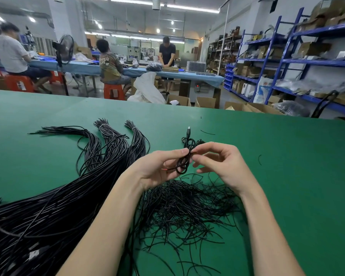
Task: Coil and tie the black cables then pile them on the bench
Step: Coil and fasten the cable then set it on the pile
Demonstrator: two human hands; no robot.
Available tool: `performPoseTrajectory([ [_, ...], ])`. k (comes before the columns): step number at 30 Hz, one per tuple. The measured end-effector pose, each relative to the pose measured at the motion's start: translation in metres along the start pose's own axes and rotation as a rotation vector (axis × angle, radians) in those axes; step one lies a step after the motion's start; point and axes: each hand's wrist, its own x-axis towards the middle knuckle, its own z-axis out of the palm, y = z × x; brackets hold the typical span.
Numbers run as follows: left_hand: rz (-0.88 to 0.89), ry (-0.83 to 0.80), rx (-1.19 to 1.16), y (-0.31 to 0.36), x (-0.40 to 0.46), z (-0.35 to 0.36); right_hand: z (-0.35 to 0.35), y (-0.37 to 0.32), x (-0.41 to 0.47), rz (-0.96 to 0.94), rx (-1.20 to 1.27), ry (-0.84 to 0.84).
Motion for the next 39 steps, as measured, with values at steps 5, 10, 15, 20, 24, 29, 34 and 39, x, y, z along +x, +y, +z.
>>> performPoseTrajectory([
  [5,-0.038,0.000,0.042,-0.001,0.000,0.001,-0.002,-0.002,0.002,-0.079,-0.220,0.045],
  [10,-0.012,-0.018,-0.015,-0.002,0.002,-0.003,0.005,-0.001,0.005,-0.131,-0.276,0.119],
  [15,0.158,0.021,0.097,-0.004,0.006,-0.004,0.018,0.009,0.009,-0.018,-0.050,0.249],
  [20,0.475,0.118,0.316,-0.007,0.008,-0.001,0.018,0.011,0.011,0.106,0.198,0.277],
  [24,0.768,0.203,0.435,-0.020,0.017,0.005,0.023,0.016,0.012,0.212,0.447,0.288],
  [29,1.147,0.457,0.836,-0.035,0.026,0.006,0.025,0.024,0.012,0.284,0.587,0.325],
  [34,0.807,0.419,0.738,-0.024,0.024,-0.001,0.018,0.030,0.014,0.127,0.233,0.403],
  [39,-0.051,-0.003,0.119,-0.015,0.014,-0.004,0.011,0.035,0.011,-0.043,-0.112,0.351],
])
